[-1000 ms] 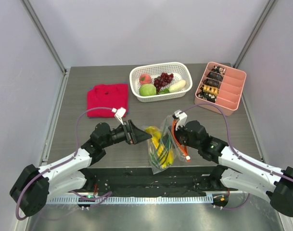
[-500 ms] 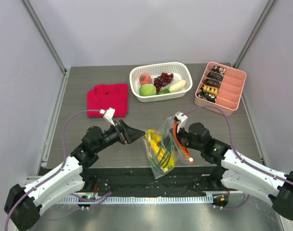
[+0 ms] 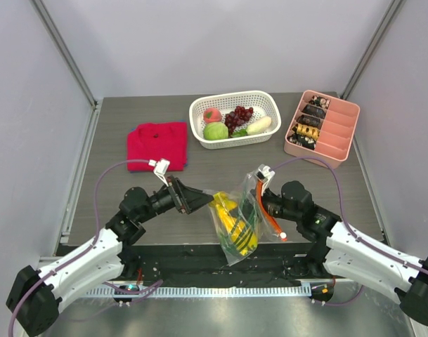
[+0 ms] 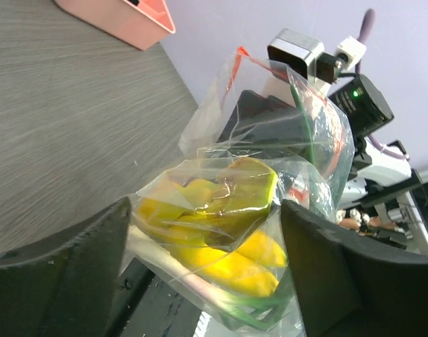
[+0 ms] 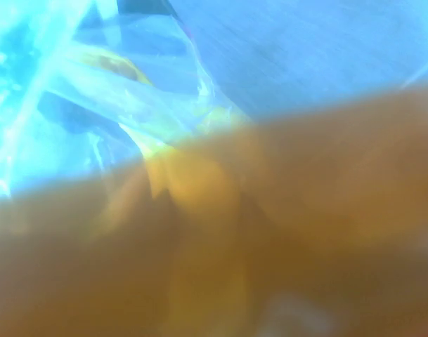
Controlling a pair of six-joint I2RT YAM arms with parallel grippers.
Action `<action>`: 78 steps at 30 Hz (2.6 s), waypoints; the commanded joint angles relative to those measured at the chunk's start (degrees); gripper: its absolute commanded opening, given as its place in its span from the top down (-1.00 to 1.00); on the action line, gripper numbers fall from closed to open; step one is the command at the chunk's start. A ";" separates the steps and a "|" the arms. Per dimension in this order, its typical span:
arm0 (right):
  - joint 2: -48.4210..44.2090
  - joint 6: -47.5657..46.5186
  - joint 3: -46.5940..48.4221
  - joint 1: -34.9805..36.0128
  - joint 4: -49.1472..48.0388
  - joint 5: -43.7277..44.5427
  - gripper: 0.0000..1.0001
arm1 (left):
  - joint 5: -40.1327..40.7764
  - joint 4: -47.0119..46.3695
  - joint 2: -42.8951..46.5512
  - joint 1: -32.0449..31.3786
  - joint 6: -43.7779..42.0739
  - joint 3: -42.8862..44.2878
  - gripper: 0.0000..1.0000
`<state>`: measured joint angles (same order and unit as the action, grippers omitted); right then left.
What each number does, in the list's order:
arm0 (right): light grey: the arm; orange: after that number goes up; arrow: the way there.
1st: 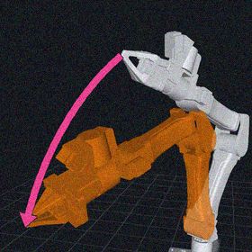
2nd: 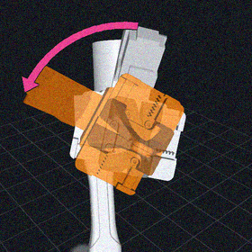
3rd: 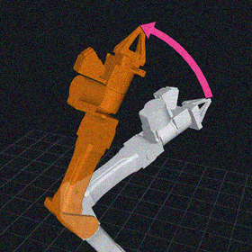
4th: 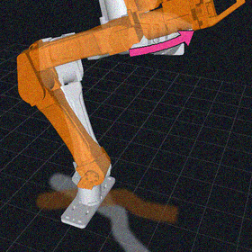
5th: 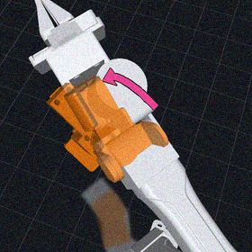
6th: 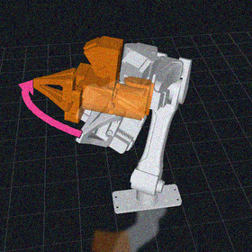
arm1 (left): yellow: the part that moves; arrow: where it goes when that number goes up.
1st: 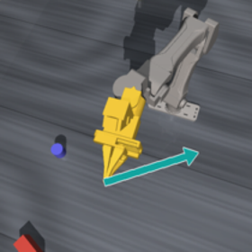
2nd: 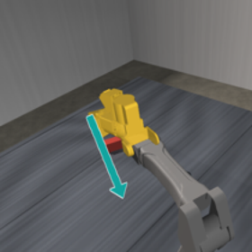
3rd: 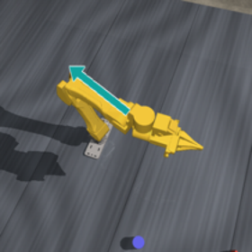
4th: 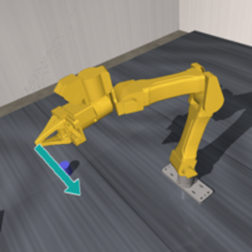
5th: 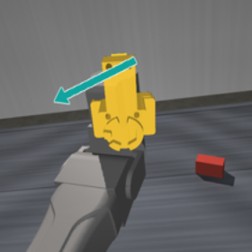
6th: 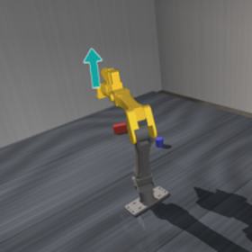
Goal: Open the zip-top bag and remove the fake food
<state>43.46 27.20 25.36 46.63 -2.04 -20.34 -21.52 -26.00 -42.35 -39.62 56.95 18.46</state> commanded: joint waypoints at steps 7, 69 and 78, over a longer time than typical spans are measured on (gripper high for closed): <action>-2.24 1.45 0.30 -0.14 -5.87 -3.04 0.98 | -1.95 -6.61 0.34 0.15 0.71 -0.26 0.30; -11.56 2.68 6.36 -0.14 5.46 -0.59 0.98 | -19.90 -17.04 -1.78 0.15 -10.17 1.31 0.99; -15.16 2.06 8.56 -0.05 18.29 23.71 0.98 | 7.32 12.18 9.38 0.15 -19.68 3.87 1.00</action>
<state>29.80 29.89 30.17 46.39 10.79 -12.16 -30.20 -27.66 -35.97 -39.75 42.63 19.27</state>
